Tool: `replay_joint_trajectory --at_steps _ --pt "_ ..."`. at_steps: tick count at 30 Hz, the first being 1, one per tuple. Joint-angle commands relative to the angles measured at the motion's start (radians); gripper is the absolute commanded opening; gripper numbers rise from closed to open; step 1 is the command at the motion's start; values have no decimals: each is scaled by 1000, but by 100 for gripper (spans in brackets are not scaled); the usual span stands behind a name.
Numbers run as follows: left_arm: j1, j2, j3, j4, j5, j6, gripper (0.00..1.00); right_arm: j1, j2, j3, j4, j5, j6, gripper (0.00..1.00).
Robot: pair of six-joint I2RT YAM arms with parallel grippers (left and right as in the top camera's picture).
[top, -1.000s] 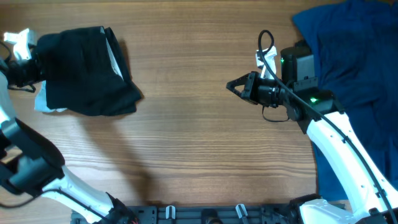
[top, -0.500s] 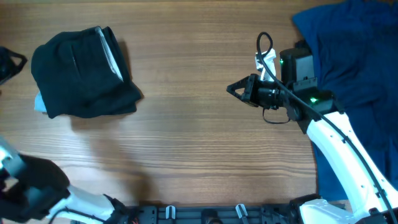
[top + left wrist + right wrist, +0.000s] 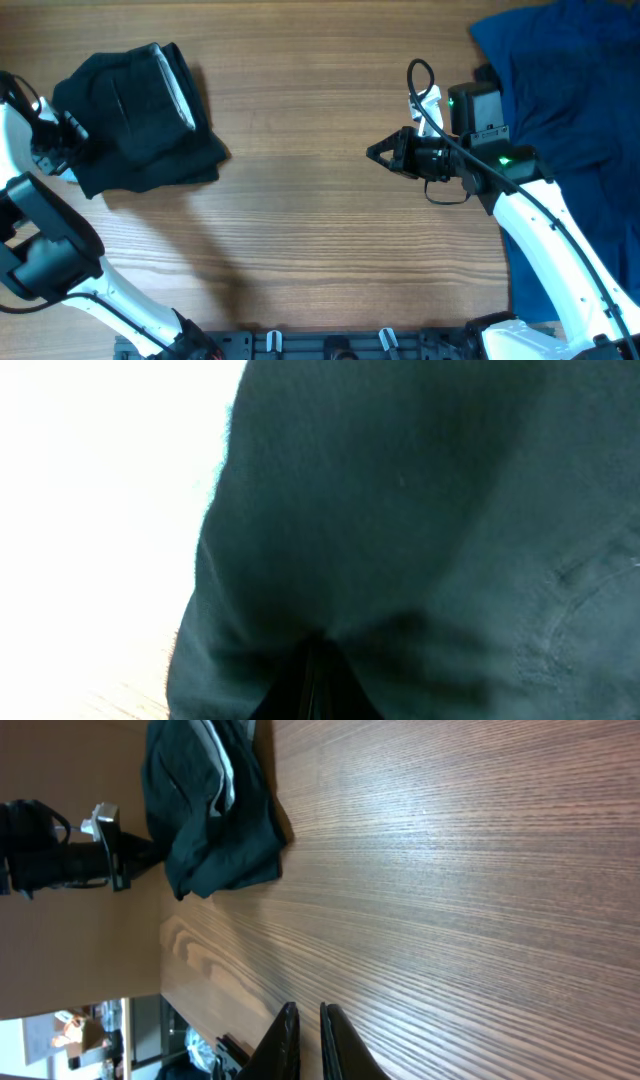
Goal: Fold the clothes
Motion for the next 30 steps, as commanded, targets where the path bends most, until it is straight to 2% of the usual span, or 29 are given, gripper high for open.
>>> replay_joint_trajectory --at_steps 1,5,8,9,10,11,12,13,14,15,19,25,28,30 --pt "-24 -87 113 -84 109 14 6 -2 -15 6 46 8 -47 8" --pt "-123 -273 289 -242 150 152 27 -2 -106 15 214 81 -100 8" --pt "-244 -451 303 -275 137 164 43 -2 -204 33 339 84 -193 10" --pt "-298 -512 303 -296 102 163 48 -2 -249 36 358 84 -275 11" --pt "-348 -564 303 -324 68 163 59 -2 -285 36 352 84 -339 12" --pt "-404 -613 303 -363 34 163 88 -2 -322 36 323 85 -413 15" --pt "-460 -655 302 -406 2 154 100 -2 -361 35 280 96 -475 18" --pt "-507 -683 302 -443 -27 138 100 -2 -387 35 241 126 -496 22" --pt "-568 -716 302 -493 -89 85 100 -2 -419 35 187 192 -491 40" --pt "-605 -735 302 -522 -141 42 100 -2 -438 35 150 233 -477 99" --pt "-662 -763 302 -610 -181 -2 100 -2 -468 35 61 261 -476 99" --pt "-662 -761 302 -595 -164 -2 100 -2 -433 35 -37 260 -471 100" --pt "-662 -761 302 -595 -164 -2 100 -2 -407 35 -48 260 -365 100" --pt "-662 -761 302 -595 -164 -2 100 -2 -385 34 -62 264 -219 100"
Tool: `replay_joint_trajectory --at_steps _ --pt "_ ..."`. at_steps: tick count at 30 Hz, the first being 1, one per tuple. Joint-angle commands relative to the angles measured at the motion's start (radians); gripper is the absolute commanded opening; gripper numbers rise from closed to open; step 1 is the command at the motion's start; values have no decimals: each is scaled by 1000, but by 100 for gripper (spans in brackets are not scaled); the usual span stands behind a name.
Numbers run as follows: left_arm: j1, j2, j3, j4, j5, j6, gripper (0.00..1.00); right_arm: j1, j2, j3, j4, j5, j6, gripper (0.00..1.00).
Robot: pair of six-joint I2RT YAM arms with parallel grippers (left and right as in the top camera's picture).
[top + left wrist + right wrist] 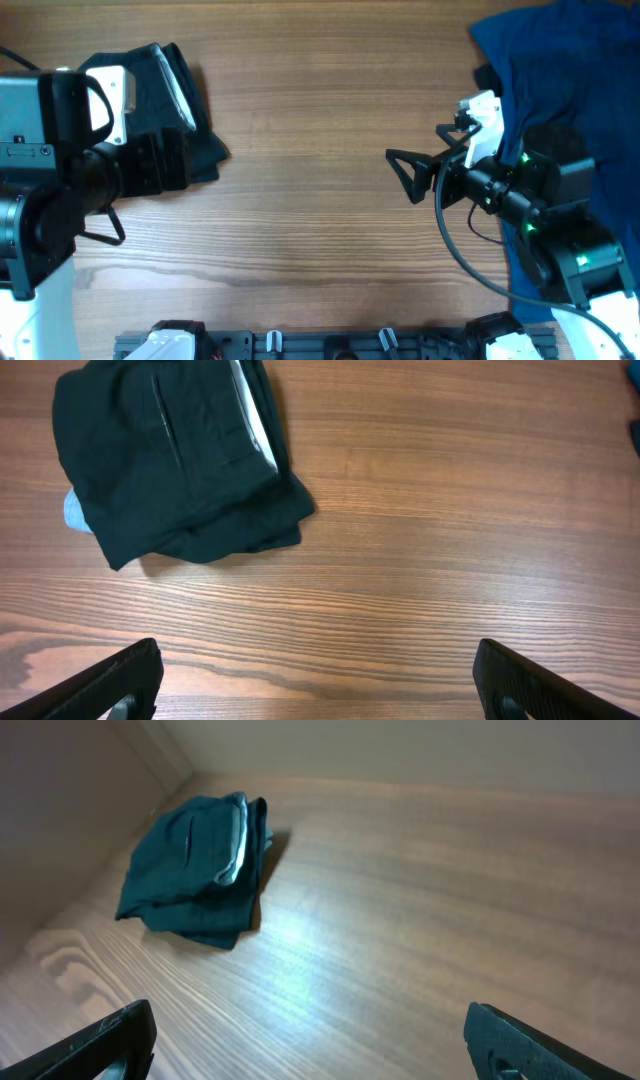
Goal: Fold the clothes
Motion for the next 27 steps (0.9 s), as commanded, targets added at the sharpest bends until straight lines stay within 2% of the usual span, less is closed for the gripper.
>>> replay_joint_trajectory --at_steps 1,5,10,13,15,20,24,27 --pt "-5 0 -4 2 -13 -20 100 -3 31 8 -17 36 183 99" --pt "-5 0 -4 3 -13 -20 100 -4 5 8 54 75 89 100" --pt "-5 0 -4 3 -13 -19 100 -4 -158 -2 74 203 -92 99" --pt "-5 0 -4 3 -13 -20 100 -4 -277 -100 119 275 -246 100" --pt "-5 0 -4 3 -13 -20 100 -4 -383 -227 163 275 -336 100" --pt "-5 0 -4 3 -13 -20 100 -6 -686 -627 310 258 -333 100" --pt "-5 0 -4 3 -13 -20 100 -23 -883 -805 315 259 -277 100" --pt "-5 0 -4 3 -13 -20 100 -55 -933 -864 329 259 -252 100"
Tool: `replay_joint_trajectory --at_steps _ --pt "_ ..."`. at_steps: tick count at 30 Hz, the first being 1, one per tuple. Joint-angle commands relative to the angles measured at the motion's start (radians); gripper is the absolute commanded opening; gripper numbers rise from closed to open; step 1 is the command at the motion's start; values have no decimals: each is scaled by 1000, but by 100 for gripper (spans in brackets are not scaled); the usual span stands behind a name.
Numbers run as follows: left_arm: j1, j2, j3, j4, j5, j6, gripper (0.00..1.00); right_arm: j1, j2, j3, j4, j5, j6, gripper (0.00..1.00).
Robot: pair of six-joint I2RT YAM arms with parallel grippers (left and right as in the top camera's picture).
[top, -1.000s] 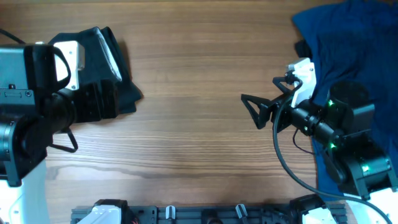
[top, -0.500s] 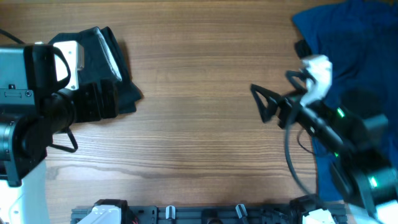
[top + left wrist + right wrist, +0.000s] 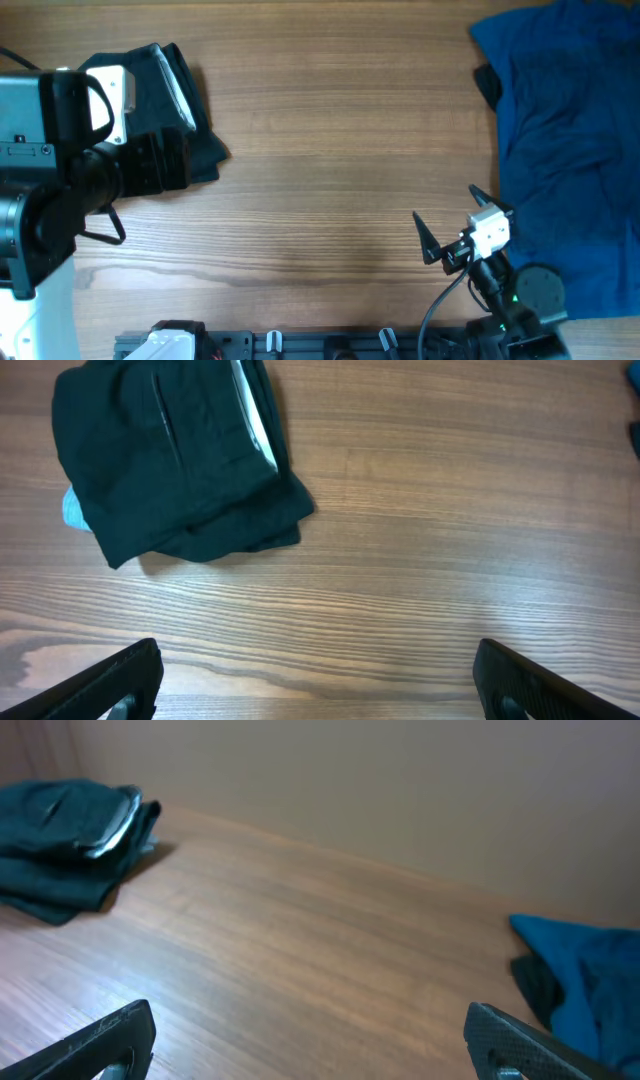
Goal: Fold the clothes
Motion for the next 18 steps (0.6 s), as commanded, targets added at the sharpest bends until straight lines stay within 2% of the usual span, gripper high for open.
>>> replay_joint_trajectory --at_steps 1,8,18 --pt "-5 0 -3 2 -13 -13 100 -35 -48 -61 37 16 52 100" --pt "-5 0 -3 2 -13 -13 100 -51 -48 -203 268 17 82 100" --pt "-5 0 -3 2 -13 -13 100 -51 -47 -209 281 17 82 100"
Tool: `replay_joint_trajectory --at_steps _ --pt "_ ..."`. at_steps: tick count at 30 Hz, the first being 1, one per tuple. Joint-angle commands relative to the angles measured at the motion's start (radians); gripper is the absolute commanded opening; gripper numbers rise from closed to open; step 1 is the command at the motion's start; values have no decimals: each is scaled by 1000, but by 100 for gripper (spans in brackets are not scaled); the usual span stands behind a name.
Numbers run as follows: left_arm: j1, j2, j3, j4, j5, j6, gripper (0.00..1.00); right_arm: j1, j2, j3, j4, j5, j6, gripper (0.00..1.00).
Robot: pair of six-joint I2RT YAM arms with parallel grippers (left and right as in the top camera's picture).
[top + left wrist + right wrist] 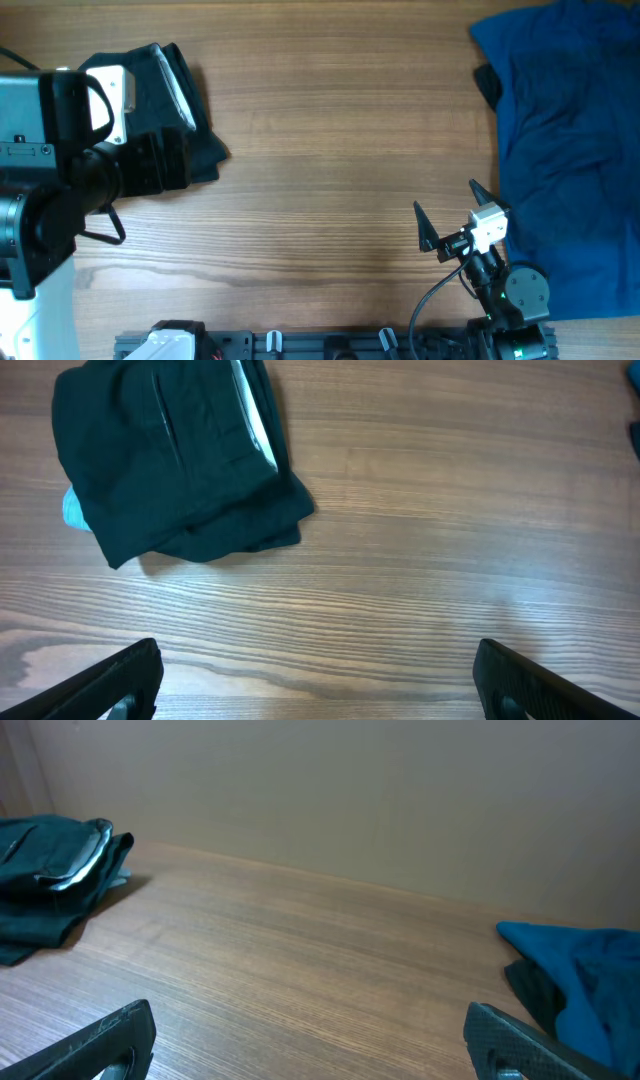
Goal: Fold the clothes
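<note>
A dark garment (170,95) lies folded at the table's far left, partly hidden in the overhead view by my raised left arm (60,150). It shows whole in the left wrist view (170,455) and small in the right wrist view (50,865). A blue garment (560,120) lies spread and rumpled at the right, its edge (575,970) visible in the right wrist view. My left gripper (315,680) hangs open high above the table, holding nothing. My right gripper (446,200) stands open near the front edge, its empty jaws (310,1040) facing the table's middle.
The wooden table (320,150) stretches between the two garments. A pale wall (330,790) rises behind its far edge. A rail with clips (330,345) runs along the front edge.
My right gripper has shifted slightly near the front edge and its view has levelled out. The left gripper and both garments have not moved.
At first my left gripper was shut on the folded dark garment's edge and my right gripper was shut over mid-table. Then both were open, the left lifted high off the garment. Later the right arm stood back near the front edge, where it stays.
</note>
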Motion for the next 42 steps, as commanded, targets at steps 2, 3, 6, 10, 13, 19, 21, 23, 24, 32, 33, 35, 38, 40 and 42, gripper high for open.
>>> replay_joint_trajectory --at_steps 2,3,6,10,13,19,21,23,24,32,33,35,38,40,42 --pt "-5 0 -3 2 -13 -13 100 -6 -12 -8 7 17 19 100" --pt "-5 0 -3 2 -13 -13 100 -6 -11 -8 7 17 19 100" --pt "-5 0 -3 2 -13 -13 100 -6 -10 -8 7 17 19 99" --pt "-5 0 -3 2 -13 -13 100 -6 -10 -8 7 17 19 100" --pt "-5 -6 -3 -32 -13 -13 100 -6 -10 -8 7 17 18 99" --pt "-5 -147 -194 438 26 -6 100 -6 -10 -8 7 16 19 100" --pt "-5 -224 -343 611 31 -5 100 -6 -10 -8 7 17 19 100" --pt "-5 -336 -566 838 64 -5 100 -6 -10 -8 7 17 19 99" --pt "-5 -374 -640 906 73 -5 100 -6 -10 -8 7 17 19 100" --pt "-5 -738 -1237 1225 126 -6 100 -6 -10 -8 7 17 19 100" --pt "-5 -784 -1287 1226 126 -6 100 -6 -10 -8 7 17 19 100" --pt "-5 -890 -1381 1226 126 -5 100 -6 -10 -8 7 17 19 100" --pt "-5 -1039 -1494 1227 126 -5 100 -6 -10 -8 7 17 19 100" --pt "1 -1123 -1556 1228 126 -6 100 -6 -10 -8 7 17 19 100" --pt "10 -1207 -1622 1240 126 -6 100 -6 -10 -8 7 17 19 99"
